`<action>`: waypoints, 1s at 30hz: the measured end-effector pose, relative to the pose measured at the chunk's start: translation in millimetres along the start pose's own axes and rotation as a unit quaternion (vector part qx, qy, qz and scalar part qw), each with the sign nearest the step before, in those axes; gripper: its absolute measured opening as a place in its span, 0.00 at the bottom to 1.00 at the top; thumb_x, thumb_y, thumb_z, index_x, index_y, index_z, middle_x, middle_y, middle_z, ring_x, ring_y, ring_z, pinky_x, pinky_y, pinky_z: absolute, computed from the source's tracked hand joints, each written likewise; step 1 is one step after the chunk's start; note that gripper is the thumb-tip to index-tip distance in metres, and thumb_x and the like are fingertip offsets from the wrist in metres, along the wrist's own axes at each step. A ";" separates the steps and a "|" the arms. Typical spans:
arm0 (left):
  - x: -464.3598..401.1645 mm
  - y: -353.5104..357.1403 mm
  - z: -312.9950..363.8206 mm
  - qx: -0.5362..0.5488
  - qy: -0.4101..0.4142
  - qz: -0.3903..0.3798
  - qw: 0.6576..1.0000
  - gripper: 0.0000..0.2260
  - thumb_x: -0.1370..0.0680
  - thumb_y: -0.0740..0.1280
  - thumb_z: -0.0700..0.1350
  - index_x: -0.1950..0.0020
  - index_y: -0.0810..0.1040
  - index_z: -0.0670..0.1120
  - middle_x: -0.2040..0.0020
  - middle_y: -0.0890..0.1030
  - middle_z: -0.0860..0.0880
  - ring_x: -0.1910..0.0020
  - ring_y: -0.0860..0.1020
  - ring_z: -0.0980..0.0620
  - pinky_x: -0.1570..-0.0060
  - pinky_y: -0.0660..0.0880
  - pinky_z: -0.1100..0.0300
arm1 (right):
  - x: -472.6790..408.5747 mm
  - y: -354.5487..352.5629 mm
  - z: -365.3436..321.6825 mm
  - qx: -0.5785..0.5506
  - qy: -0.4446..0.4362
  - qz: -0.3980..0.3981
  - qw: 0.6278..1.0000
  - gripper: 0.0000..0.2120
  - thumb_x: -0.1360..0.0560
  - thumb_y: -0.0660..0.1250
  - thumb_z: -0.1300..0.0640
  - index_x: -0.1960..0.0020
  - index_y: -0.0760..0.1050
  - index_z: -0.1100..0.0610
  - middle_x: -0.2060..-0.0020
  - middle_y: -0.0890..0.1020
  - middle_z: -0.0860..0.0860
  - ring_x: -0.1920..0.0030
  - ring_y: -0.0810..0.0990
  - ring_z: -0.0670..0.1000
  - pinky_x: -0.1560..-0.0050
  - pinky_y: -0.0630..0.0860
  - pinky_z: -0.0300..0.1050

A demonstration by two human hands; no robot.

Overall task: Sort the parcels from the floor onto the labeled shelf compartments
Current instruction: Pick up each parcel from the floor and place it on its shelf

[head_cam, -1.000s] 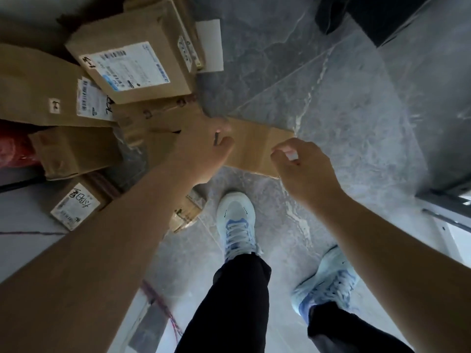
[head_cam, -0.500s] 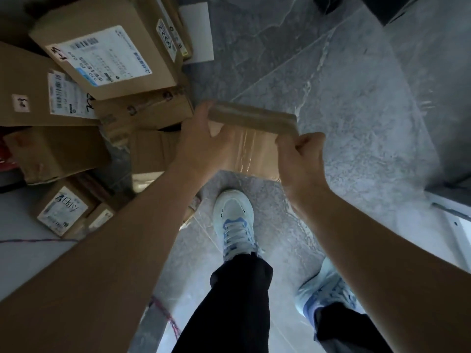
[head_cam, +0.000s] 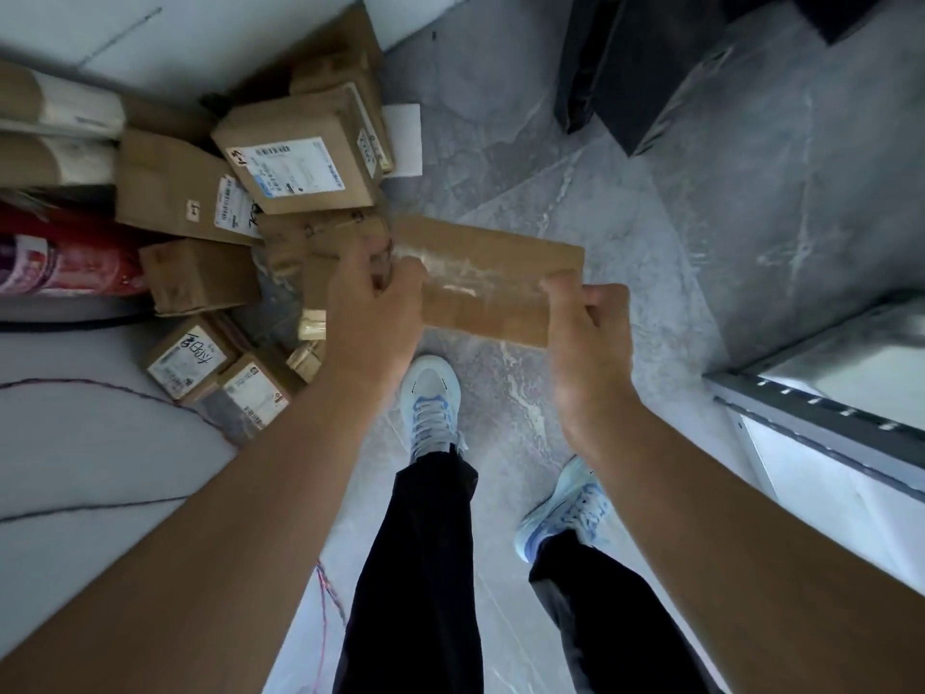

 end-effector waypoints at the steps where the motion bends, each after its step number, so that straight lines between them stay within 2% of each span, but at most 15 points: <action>1: 10.0 -4.0 7.1 0.036 -0.009 0.013 0.999 0.09 0.23 0.65 0.50 0.43 0.77 0.54 0.46 0.83 0.47 0.46 0.82 0.48 0.44 0.79 0.47 | 9.3 -4.5 -6.6 -0.004 -0.007 0.000 1.000 0.17 0.28 0.62 0.36 0.51 0.68 0.48 0.44 0.77 0.52 0.45 0.78 0.51 0.51 0.75 0.48; 3: 31.1 -11.9 22.1 0.091 -0.021 0.031 0.995 0.07 0.23 0.65 0.48 0.46 0.76 0.56 0.45 0.82 0.50 0.46 0.82 0.50 0.44 0.80 0.49 | 27.6 -17.0 -19.4 -0.013 -0.016 0.005 1.000 0.19 0.28 0.62 0.35 0.52 0.66 0.49 0.45 0.77 0.53 0.46 0.77 0.53 0.51 0.76 0.49; 5: 52.1 -21.7 38.5 0.116 -0.033 0.041 0.992 0.08 0.24 0.66 0.49 0.46 0.76 0.53 0.45 0.83 0.49 0.46 0.82 0.50 0.44 0.81 0.49 | 46.1 -33.1 -33.0 -0.017 -0.029 0.011 0.999 0.18 0.24 0.64 0.35 0.54 0.65 0.50 0.49 0.75 0.51 0.51 0.76 0.51 0.56 0.72 0.46; 9: 98.0 -39.9 78.1 0.113 -0.037 0.036 0.992 0.18 0.26 0.68 0.57 0.41 0.75 0.49 0.44 0.84 0.45 0.45 0.84 0.42 0.43 0.81 0.37 | 87.9 -68.9 -62.2 -0.018 -0.062 0.021 0.998 0.20 0.21 0.65 0.35 0.56 0.63 0.49 0.53 0.73 0.50 0.56 0.72 0.49 0.59 0.68 0.44; 10: 109.6 -45.8 90.1 0.101 -0.031 0.044 0.993 0.19 0.25 0.69 0.59 0.41 0.75 0.47 0.44 0.84 0.44 0.45 0.84 0.42 0.43 0.81 0.37 | 99.7 -77.4 -70.7 -0.017 -0.072 0.022 0.997 0.20 0.21 0.65 0.35 0.56 0.64 0.50 0.54 0.73 0.49 0.57 0.72 0.48 0.59 0.68 0.43; 12: 131.0 -57.1 113.2 0.082 -0.012 0.056 0.995 0.17 0.21 0.69 0.56 0.41 0.74 0.46 0.45 0.83 0.45 0.45 0.83 0.44 0.43 0.81 0.40 | 124.8 -94.1 -87.5 -0.023 -0.091 0.020 0.995 0.19 0.20 0.65 0.38 0.55 0.64 0.51 0.56 0.72 0.49 0.59 0.72 0.47 0.61 0.69 0.40; 14: 150.3 -67.0 136.0 0.082 0.002 0.061 0.995 0.13 0.20 0.70 0.52 0.40 0.75 0.47 0.46 0.83 0.47 0.45 0.84 0.46 0.43 0.81 0.44 | 150.3 -110.8 -105.8 -0.043 -0.112 0.018 0.993 0.17 0.19 0.66 0.42 0.55 0.64 0.52 0.59 0.71 0.47 0.63 0.70 0.43 0.66 0.68 0.33; 17: 184.1 -81.3 170.3 0.103 0.009 0.031 0.994 0.12 0.21 0.71 0.56 0.40 0.78 0.53 0.49 0.85 0.51 0.47 0.85 0.49 0.43 0.82 0.43 | 188.4 -137.3 -132.9 -0.066 -0.145 0.013 0.987 0.13 0.19 0.67 0.50 0.55 0.65 0.53 0.62 0.70 0.45 0.69 0.69 0.37 0.69 0.67 0.31; 19: 209.3 -93.0 194.0 0.106 0.032 0.009 0.994 0.10 0.23 0.71 0.60 0.45 0.82 0.58 0.50 0.87 0.55 0.47 0.86 0.49 0.44 0.82 0.40 | 214.0 -152.7 -149.4 -0.085 -0.164 -0.005 0.983 0.09 0.20 0.69 0.52 0.51 0.68 0.53 0.59 0.74 0.44 0.68 0.73 0.34 0.66 0.69 0.29; 21: 233.4 -106.8 219.6 0.105 0.071 0.008 0.992 0.08 0.22 0.71 0.60 0.47 0.83 0.60 0.50 0.87 0.57 0.46 0.85 0.52 0.42 0.82 0.42 | 240.9 -167.8 -164.0 -0.104 -0.177 -0.026 0.978 0.12 0.21 0.71 0.53 0.43 0.69 0.49 0.53 0.78 0.45 0.62 0.77 0.31 0.64 0.72 0.26; 23: 257.1 -120.0 245.7 0.099 0.107 0.011 0.989 0.04 0.19 0.69 0.53 0.45 0.81 0.58 0.48 0.86 0.57 0.47 0.84 0.57 0.41 0.82 0.46 | 268.2 -181.8 -177.2 -0.113 -0.194 -0.052 0.973 0.17 0.22 0.72 0.54 0.38 0.68 0.46 0.49 0.79 0.46 0.59 0.79 0.29 0.62 0.73 0.25; 25: 280.1 -133.4 269.0 0.111 0.129 0.006 0.985 0.07 0.17 0.68 0.48 0.40 0.79 0.57 0.48 0.84 0.57 0.50 0.84 0.59 0.45 0.84 0.47 | 294.4 -193.6 -190.0 -0.122 -0.212 -0.071 0.967 0.22 0.22 0.73 0.56 0.33 0.67 0.49 0.49 0.80 0.46 0.58 0.79 0.28 0.62 0.73 0.24; 26: 291.8 -140.2 279.7 0.114 0.145 0.004 0.983 0.08 0.17 0.68 0.47 0.39 0.79 0.56 0.47 0.83 0.56 0.51 0.84 0.58 0.49 0.85 0.45 | 307.7 -198.8 -197.1 -0.129 -0.222 -0.075 0.963 0.20 0.22 0.72 0.58 0.34 0.68 0.51 0.50 0.80 0.46 0.58 0.79 0.28 0.61 0.73 0.24; 28: 313.8 -154.7 299.6 0.118 0.187 -0.002 0.975 0.09 0.17 0.69 0.45 0.39 0.78 0.57 0.44 0.82 0.53 0.50 0.86 0.53 0.53 0.85 0.43 | 332.3 -208.0 -211.5 -0.135 -0.244 -0.071 0.958 0.13 0.22 0.72 0.61 0.44 0.71 0.51 0.52 0.79 0.44 0.60 0.78 0.28 0.61 0.73 0.24; 30: 334.6 -171.0 318.5 0.131 0.220 -0.011 0.966 0.10 0.17 0.69 0.43 0.42 0.78 0.59 0.41 0.81 0.51 0.49 0.86 0.51 0.53 0.86 0.44 | 358.1 -216.1 -228.0 -0.147 -0.259 -0.060 0.953 0.10 0.21 0.72 0.55 0.48 0.70 0.51 0.52 0.78 0.43 0.60 0.78 0.29 0.63 0.72 0.24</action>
Point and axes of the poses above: each hand's wrist, its own x-axis away from the middle knuckle, its own y-axis out of the palm, z = x × y, the point moved 4 cm from there along -x, towards the middle knuckle
